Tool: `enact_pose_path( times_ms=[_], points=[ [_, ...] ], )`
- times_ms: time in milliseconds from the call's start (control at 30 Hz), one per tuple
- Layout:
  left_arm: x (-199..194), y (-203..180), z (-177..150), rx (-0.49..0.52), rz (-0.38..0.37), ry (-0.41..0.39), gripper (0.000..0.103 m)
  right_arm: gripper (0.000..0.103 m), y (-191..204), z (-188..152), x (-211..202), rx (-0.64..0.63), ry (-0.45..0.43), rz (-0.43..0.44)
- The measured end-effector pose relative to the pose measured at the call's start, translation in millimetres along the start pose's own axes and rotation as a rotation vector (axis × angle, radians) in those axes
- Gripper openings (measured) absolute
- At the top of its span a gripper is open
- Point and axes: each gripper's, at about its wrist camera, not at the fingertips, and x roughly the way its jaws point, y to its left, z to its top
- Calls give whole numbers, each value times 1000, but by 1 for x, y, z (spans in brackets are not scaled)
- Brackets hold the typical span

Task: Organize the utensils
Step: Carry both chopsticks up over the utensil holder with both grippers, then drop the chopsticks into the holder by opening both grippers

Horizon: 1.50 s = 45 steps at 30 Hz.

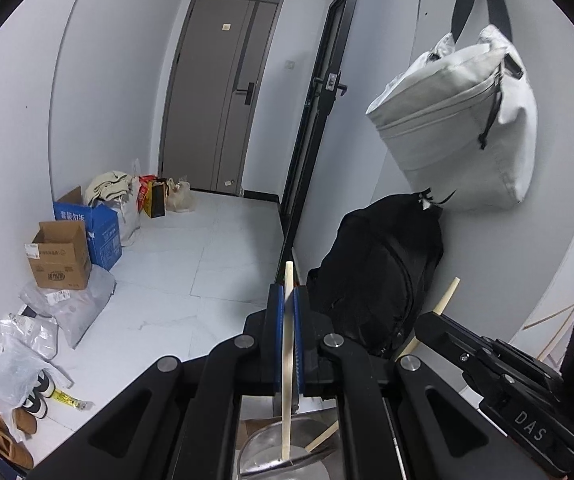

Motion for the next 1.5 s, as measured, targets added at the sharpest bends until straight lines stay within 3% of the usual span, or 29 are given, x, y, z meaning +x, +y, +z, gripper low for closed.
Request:
enact_pose_path(
  times_ms=[300,500,767,900,1067,1133,1200,1400,1500],
  points=[
    [15,2,-10,15,-24,-12,1,4,-10,-17,27,-10,31,-1],
    [24,2,-18,30,-85,-17,1,4,-10,-32,36,-24,64,19],
    [32,7,-23,5,-164,95,4,9,-21,-47,35,36,92,49],
    [28,7,-21,7,-140,110,21,17,-33,-49,27,95,93,53],
    [15,4,-22,-1,-84,115,22,30,-45,-54,10,172,88,26],
    [11,6,-26,-7,-53,119,26,37,-48,-56,3,187,91,16],
    [5,5,-29,-14,-15,126,38,53,-49,-60,-3,199,96,2],
    [-8,5,-36,-12,41,118,45,57,-46,-70,-20,217,111,-1],
    [-17,4,-39,-18,69,116,57,62,-41,-78,-30,219,111,-1]
  ],
)
